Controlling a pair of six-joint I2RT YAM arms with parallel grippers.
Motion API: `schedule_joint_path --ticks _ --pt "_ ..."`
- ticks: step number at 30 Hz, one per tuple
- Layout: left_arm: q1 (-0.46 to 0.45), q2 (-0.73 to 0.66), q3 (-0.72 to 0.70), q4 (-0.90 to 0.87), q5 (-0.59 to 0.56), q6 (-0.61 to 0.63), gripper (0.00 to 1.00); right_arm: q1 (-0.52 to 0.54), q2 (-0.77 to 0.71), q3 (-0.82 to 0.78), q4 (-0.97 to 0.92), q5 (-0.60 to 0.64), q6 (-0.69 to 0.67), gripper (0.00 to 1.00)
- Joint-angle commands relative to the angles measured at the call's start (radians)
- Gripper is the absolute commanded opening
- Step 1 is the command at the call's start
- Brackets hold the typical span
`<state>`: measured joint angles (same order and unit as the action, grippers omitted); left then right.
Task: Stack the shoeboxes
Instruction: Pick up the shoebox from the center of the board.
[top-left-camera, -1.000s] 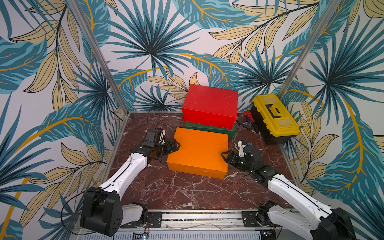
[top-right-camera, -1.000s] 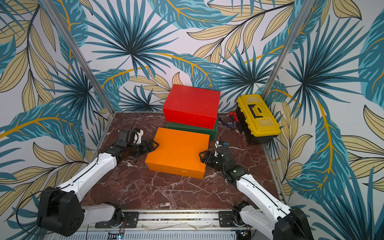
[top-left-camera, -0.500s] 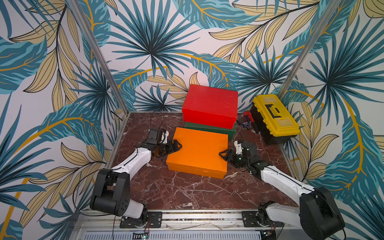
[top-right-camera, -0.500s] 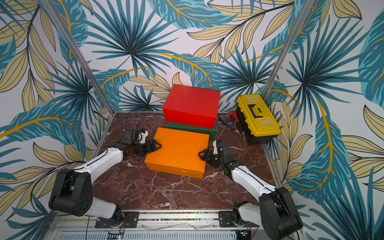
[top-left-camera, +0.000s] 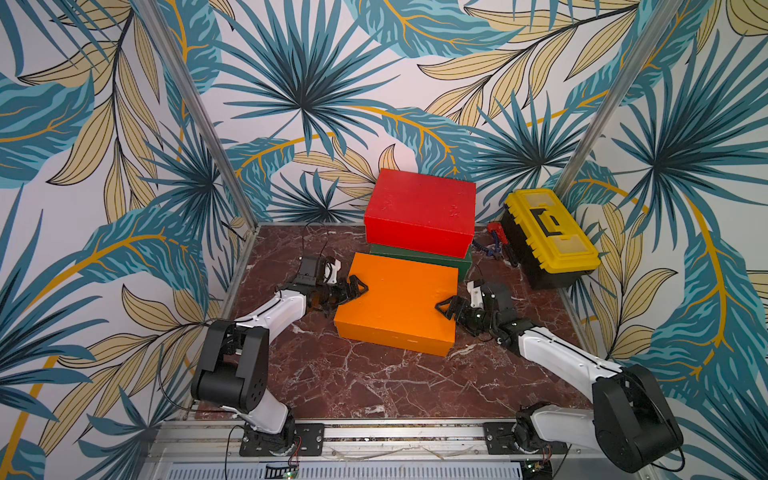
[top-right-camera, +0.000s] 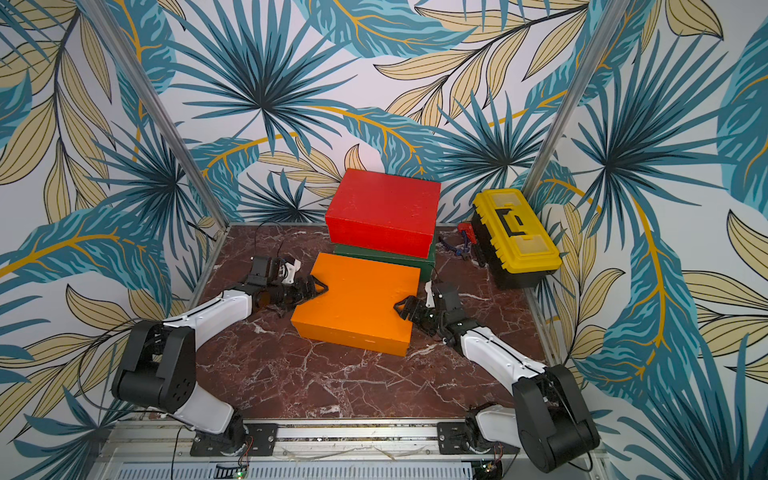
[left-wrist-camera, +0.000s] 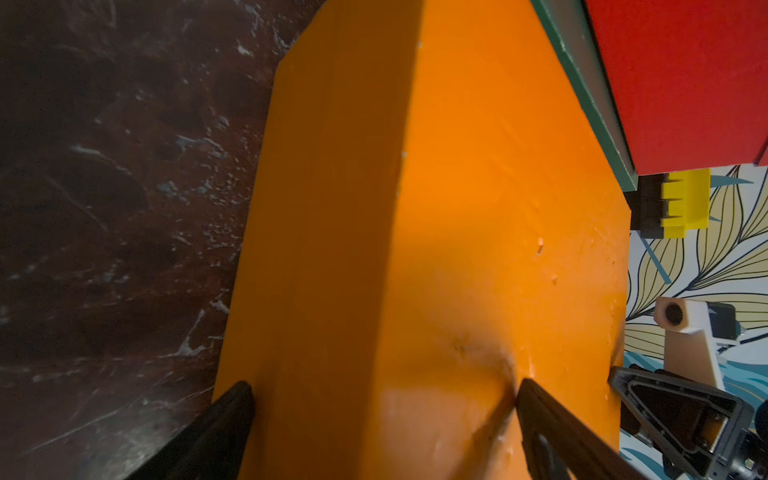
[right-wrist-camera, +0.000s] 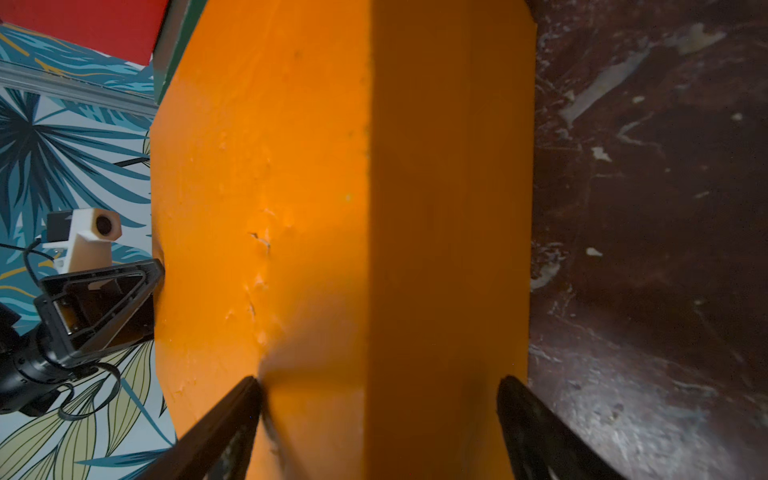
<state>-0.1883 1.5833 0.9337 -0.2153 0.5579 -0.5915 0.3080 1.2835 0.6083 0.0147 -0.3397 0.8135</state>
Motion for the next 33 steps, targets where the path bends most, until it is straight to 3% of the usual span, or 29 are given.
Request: schedule_joint_path --ticks 1,18,33 --pt "-0.009 0.006 0.022 0.017 0.046 -0.008 1.0 0.002 0.016 0.005 -0.047 0.027 -0.014 0.91" --pt "-0.046 -0.013 0.022 0.017 0.083 -0.034 0.99 0.075 0.081 0.037 0.027 -0.01 0.03 0.89" --pt "-0.095 -0.273 -0.014 -0.028 0.07 -0.07 0.99 0.188 -0.028 0.1 -0.09 0.08 0.024 0.89"
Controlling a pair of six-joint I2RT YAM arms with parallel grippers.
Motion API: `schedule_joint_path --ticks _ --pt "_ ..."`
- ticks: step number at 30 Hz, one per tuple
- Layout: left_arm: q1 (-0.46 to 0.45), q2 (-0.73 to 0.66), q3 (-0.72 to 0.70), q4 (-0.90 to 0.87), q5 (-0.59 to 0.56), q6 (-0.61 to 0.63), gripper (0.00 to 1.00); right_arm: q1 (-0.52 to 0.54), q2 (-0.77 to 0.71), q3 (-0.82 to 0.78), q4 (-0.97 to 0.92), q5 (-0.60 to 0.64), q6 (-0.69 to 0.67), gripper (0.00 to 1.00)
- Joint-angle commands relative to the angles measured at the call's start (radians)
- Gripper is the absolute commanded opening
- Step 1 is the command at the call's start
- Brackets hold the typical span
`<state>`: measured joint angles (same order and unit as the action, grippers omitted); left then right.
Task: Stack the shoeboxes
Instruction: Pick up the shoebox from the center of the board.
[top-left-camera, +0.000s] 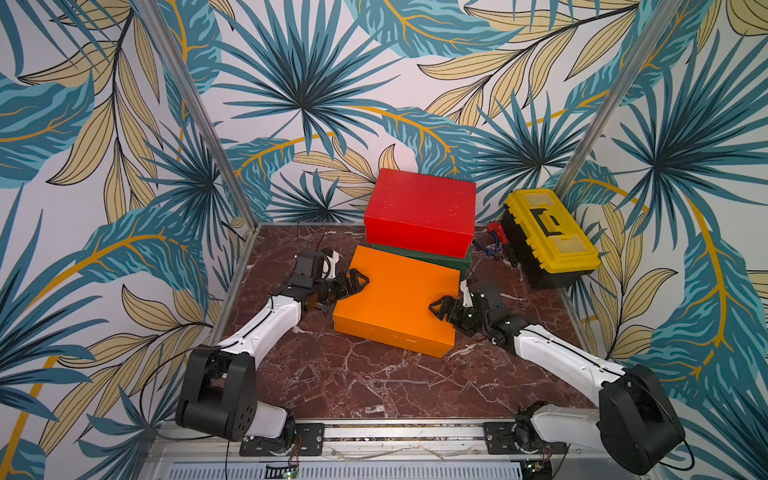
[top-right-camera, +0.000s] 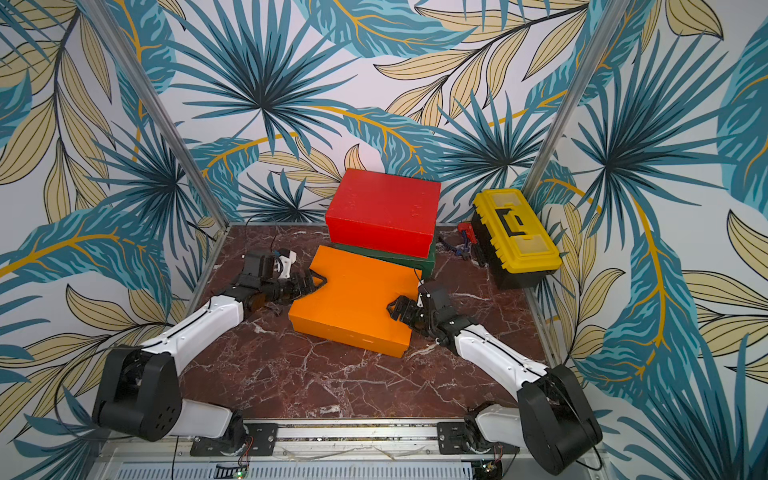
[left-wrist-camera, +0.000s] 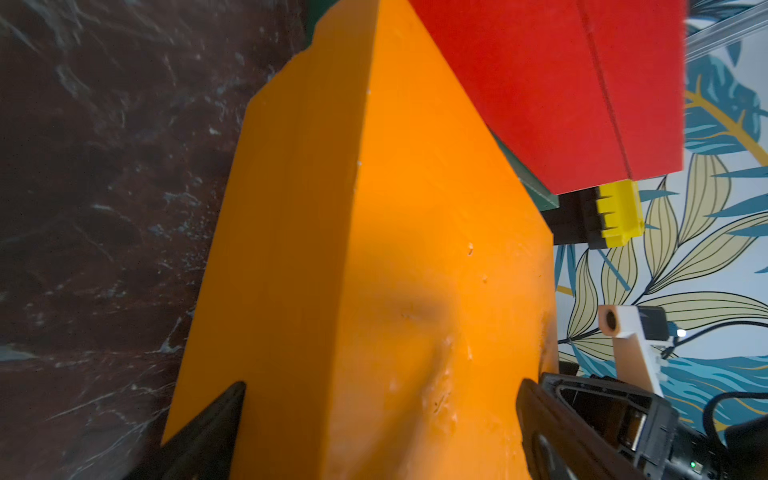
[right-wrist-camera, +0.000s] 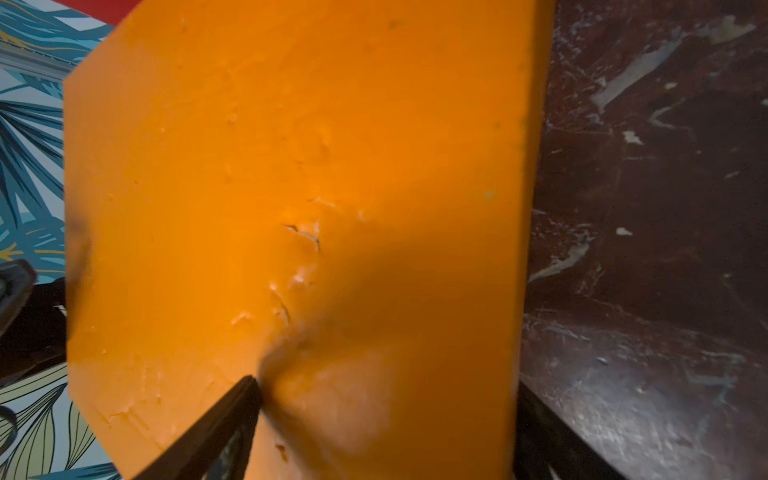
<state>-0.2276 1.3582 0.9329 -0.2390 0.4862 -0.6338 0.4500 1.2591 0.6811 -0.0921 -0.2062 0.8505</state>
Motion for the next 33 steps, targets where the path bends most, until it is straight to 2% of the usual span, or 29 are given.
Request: schedule_joint_path --ticks 1,12,23,28,33 --pt "-0.058 -0.058 -0.011 -0.015 0.141 -0.026 0.99 0.051 -0.004 0.03 0.017 -0.054 -0.01 0.88" --pt "-0.064 -0.186 -0.024 -0.133 0.105 -0.023 0.99 0.17 -0.075 0.129 -0.094 0.037 -0.019 0.87" --pt "-0.078 -0.252 0.025 -0.207 0.102 -0.028 0.99 0.248 -0.055 0.328 -0.299 0.129 -0.059 0.84" --pt "-0.116 -0.249 0.102 -0.244 0.08 -0.03 0.93 0.261 -0.027 0.412 -0.337 0.134 -0.07 0.78" --pt "-0.125 -0.242 0.157 -0.267 0.065 -0.033 0.87 0.268 -0.006 0.483 -0.36 0.132 -0.081 0.77"
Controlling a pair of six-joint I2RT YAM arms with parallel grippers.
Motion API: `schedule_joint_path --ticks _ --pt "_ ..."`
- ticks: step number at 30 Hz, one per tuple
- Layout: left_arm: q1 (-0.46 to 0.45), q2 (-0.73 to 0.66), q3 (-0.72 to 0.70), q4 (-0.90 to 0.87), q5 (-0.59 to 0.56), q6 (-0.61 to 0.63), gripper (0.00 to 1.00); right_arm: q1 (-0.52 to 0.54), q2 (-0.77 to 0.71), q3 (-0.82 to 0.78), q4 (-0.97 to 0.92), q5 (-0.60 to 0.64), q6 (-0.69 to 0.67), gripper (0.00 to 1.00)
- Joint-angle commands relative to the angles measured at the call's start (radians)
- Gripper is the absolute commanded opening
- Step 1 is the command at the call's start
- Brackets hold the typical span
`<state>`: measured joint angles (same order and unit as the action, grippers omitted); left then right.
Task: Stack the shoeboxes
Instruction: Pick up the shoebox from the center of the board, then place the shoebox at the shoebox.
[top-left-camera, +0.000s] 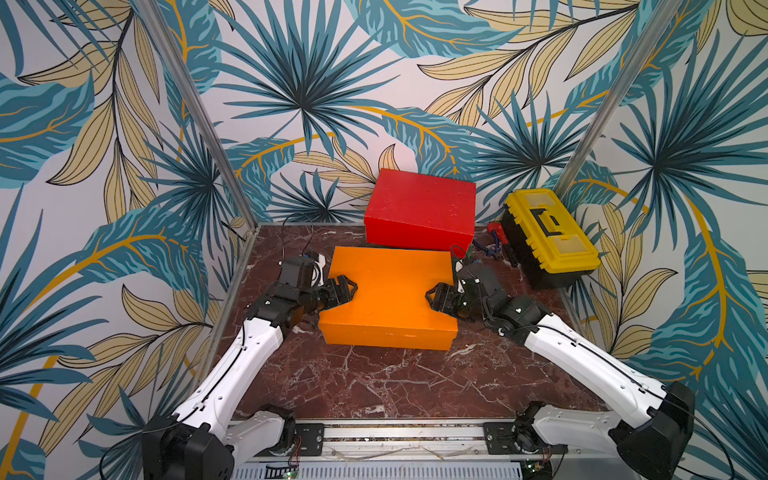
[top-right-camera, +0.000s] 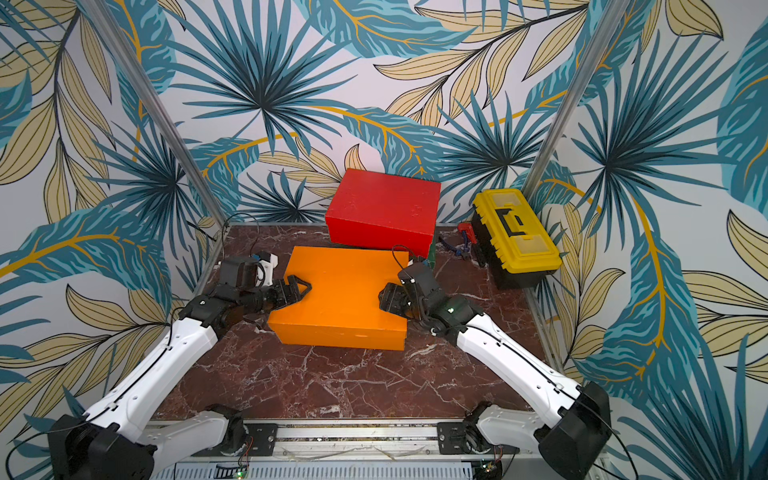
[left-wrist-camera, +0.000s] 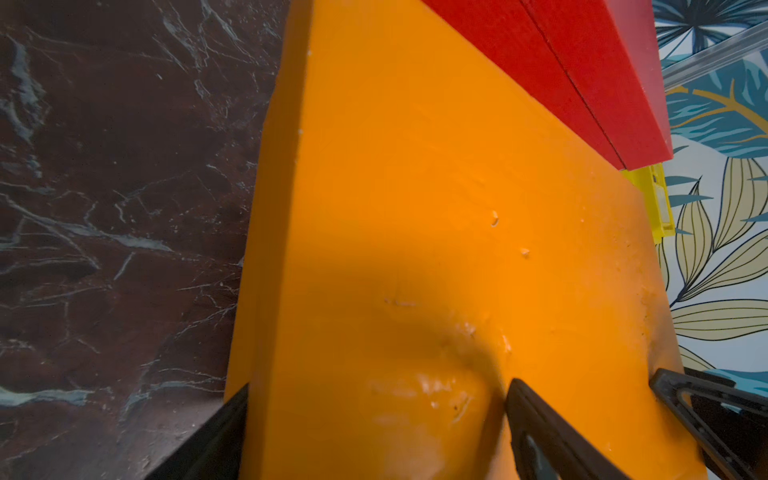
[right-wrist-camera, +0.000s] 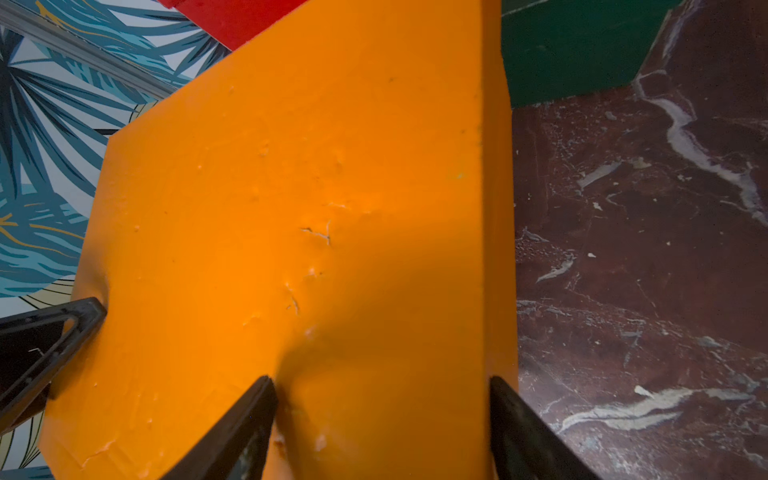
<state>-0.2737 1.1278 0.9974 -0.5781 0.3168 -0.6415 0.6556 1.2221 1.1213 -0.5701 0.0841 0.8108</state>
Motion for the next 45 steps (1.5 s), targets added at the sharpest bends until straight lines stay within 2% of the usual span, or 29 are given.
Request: schedule_joint_path --ticks 1,7,13,20,32,36,45 --pt "-0.079 -0.008 0.1 0.071 0.236 -0.027 0.86 0.063 0.032 0.051 0.115 -0.158 -0.044 0.77" --pt "-0.088 0.015 0.16 0.07 0.233 -0.039 0.86 0.064 0.027 0.092 0.11 -0.157 -0.06 0.77" --pt "-0.108 0.064 0.283 0.05 0.243 -0.049 0.86 0.064 0.043 0.198 0.069 -0.16 -0.089 0.77" --pt "-0.191 0.108 0.434 0.042 0.141 -0.05 0.86 0.064 0.077 0.329 0.015 -0.172 -0.114 0.78" --pt "-0.27 0.269 0.673 0.001 0.122 -0.054 0.85 0.051 0.113 0.494 -0.065 -0.152 -0.157 0.8" --pt "-0.285 0.33 0.766 -0.009 0.122 -0.048 0.85 0.024 0.138 0.554 -0.09 -0.154 -0.161 0.81" --pt "-0.295 0.538 1.008 -0.017 0.134 -0.044 0.83 -0.1 0.251 0.737 -0.149 -0.253 -0.159 0.81"
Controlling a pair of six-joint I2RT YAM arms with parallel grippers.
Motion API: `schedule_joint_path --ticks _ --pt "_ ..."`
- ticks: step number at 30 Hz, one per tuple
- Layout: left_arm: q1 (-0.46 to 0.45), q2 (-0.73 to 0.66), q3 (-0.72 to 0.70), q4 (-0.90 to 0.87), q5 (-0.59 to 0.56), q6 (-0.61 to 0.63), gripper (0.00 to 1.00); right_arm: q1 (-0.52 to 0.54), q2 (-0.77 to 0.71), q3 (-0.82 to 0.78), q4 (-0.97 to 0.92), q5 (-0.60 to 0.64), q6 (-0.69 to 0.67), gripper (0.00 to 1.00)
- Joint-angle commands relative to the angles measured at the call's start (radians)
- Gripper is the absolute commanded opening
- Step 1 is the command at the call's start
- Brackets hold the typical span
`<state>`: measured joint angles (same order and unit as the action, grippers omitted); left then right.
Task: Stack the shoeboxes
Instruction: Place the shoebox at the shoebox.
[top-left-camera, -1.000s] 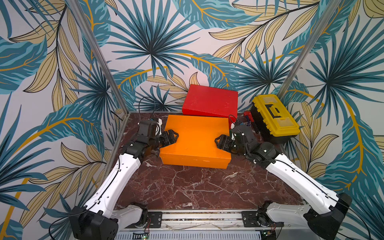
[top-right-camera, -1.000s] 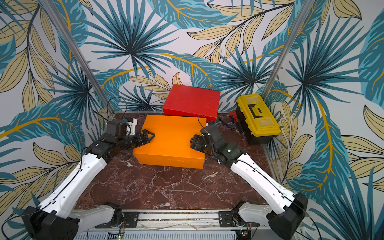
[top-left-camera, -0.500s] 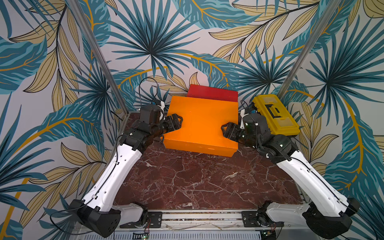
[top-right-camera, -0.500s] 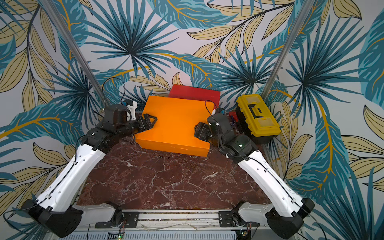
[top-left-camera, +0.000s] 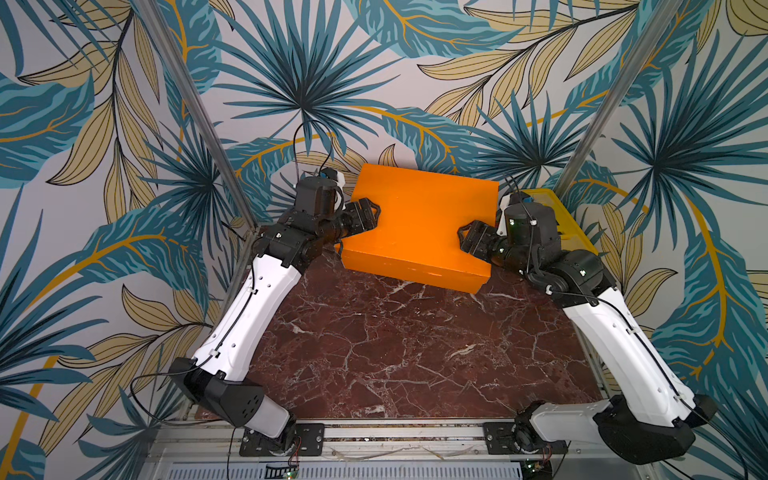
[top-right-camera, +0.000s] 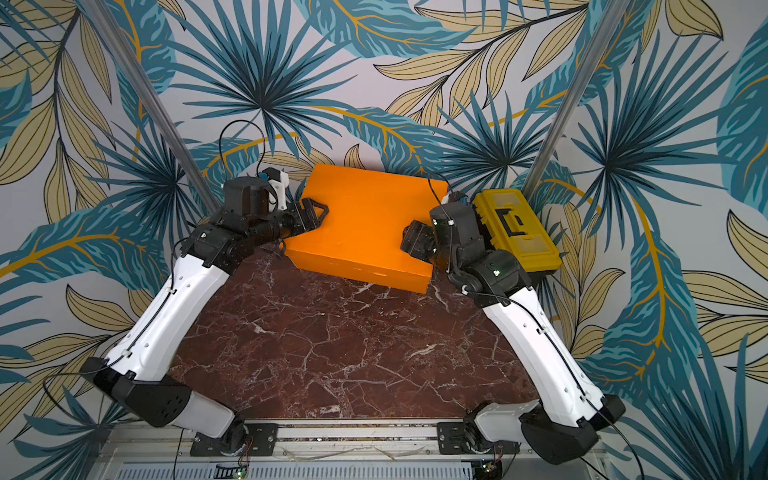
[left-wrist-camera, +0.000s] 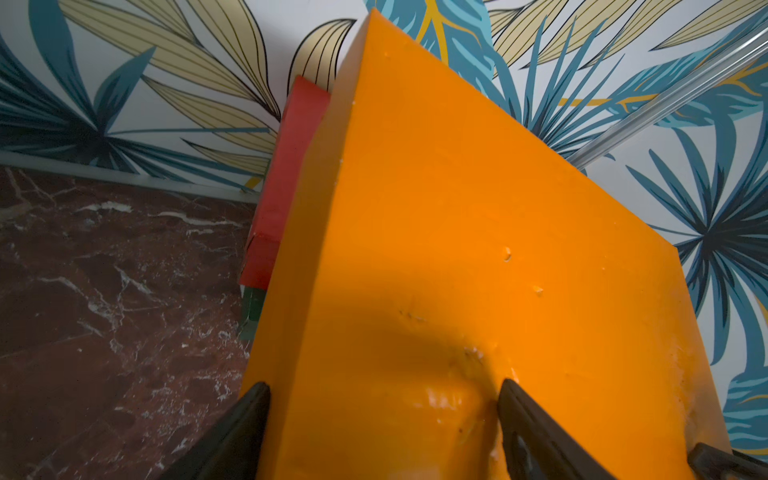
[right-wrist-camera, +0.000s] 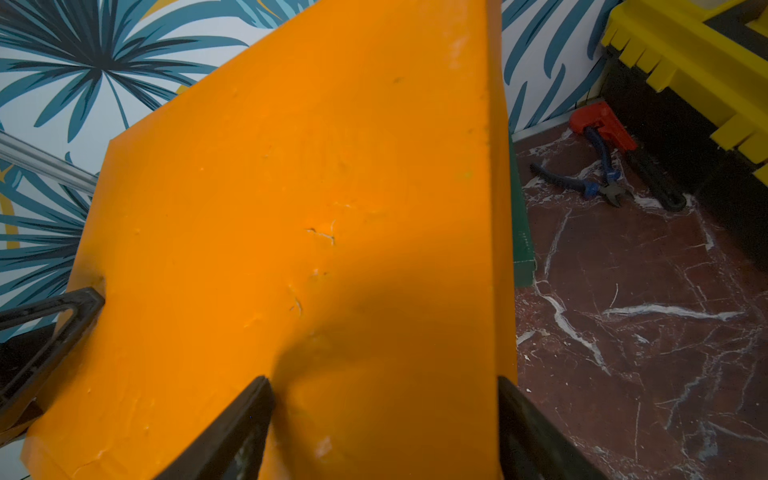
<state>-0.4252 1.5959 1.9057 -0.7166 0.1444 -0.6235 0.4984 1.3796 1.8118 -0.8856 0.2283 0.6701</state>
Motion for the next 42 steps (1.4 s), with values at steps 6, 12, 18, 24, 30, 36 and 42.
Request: schedule_joint_path --ticks 6,12,18,24,30,36,42 --pt "-0.145 0.274 0.367 0.068 0.325 -0.052 0.82 -0.043 0.22 0.178 0.161 -0.504 -0.024 0.83" --pt "-0.144 0.433 0.61 0.01 0.314 -0.023 0.83 -0.129 0.362 0.328 0.136 -0.595 -0.031 0.83" --pt "-0.125 0.483 0.671 0.009 0.261 0.015 0.87 -0.187 0.466 0.442 0.129 -0.649 -0.017 0.83" --pt "-0.084 0.569 0.749 0.011 0.306 -0.025 0.86 -0.205 0.553 0.544 0.128 -0.664 -0.013 0.84" --pt "-0.075 0.609 0.763 0.043 0.325 -0.031 0.87 -0.224 0.656 0.644 0.117 -0.701 0.011 0.84" --pt "-0.049 0.642 0.763 0.064 0.347 -0.054 0.88 -0.255 0.693 0.669 0.123 -0.71 0.021 0.84" --pt "-0.037 0.657 0.763 0.096 0.355 -0.062 0.94 -0.294 0.681 0.67 0.128 -0.714 0.028 0.87"
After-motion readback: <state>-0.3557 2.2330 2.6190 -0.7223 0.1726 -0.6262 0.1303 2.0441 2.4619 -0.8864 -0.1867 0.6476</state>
